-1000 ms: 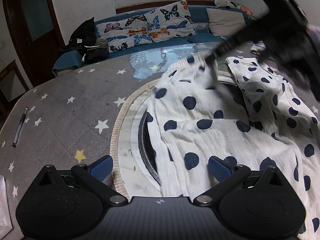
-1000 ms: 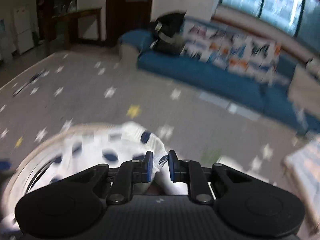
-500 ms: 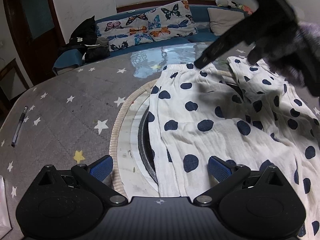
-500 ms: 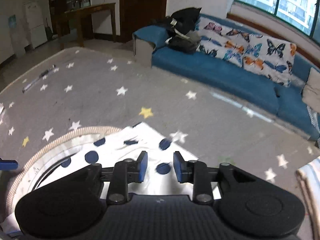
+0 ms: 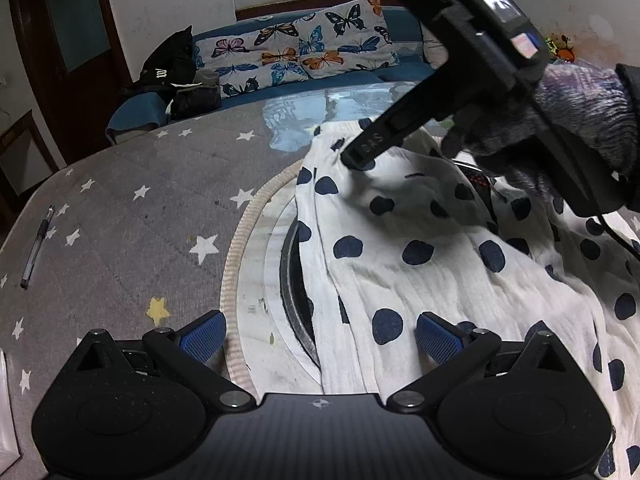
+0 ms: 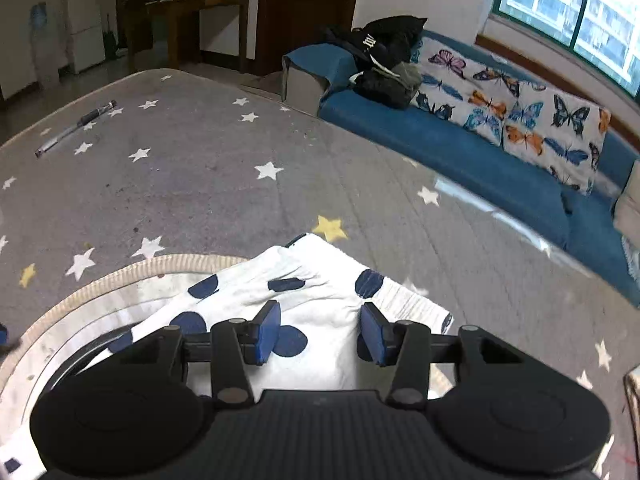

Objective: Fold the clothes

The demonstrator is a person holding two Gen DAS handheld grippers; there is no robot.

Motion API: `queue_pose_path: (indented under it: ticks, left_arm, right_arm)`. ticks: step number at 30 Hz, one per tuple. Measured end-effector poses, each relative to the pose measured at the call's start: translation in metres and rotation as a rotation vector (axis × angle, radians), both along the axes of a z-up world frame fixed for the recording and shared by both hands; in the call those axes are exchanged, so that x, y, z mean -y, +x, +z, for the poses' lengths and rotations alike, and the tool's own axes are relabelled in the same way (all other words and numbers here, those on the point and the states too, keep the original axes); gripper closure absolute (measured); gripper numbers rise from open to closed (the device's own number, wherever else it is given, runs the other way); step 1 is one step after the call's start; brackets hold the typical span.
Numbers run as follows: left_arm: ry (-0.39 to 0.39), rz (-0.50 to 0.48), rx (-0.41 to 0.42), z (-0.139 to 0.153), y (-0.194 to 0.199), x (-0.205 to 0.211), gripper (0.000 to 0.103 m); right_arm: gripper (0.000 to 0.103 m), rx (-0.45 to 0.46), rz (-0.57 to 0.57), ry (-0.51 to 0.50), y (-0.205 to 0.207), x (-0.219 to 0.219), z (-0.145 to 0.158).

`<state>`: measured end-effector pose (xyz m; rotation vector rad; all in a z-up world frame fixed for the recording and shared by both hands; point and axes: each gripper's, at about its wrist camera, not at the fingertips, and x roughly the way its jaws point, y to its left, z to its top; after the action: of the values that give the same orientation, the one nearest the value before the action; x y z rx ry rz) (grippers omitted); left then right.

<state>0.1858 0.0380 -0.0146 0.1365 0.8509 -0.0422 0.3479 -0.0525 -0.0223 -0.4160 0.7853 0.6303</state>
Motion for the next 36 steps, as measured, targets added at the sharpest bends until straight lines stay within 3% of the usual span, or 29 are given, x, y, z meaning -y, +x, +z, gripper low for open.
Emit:
queue_pose_path:
  ticks: [19,27,36]
  left_arm:
    - [0.014,0.027,-0.004,0.005,-0.009,-0.005,0.0]
    - [0.011,0.03,0.002,0.009,-0.018,-0.003,0.0]
    - [0.014,0.023,0.007,0.01,-0.039,0.0,0.0]
  right_arm:
    - [0.055,0.027,0.035,-0.034,-0.011,-0.003,0.02]
    - [0.049,0.052,0.075,-0.069,-0.043,0.01,0.041]
    - [0.049,-0.004,0.101,-0.084,-0.1,0.041,0.043]
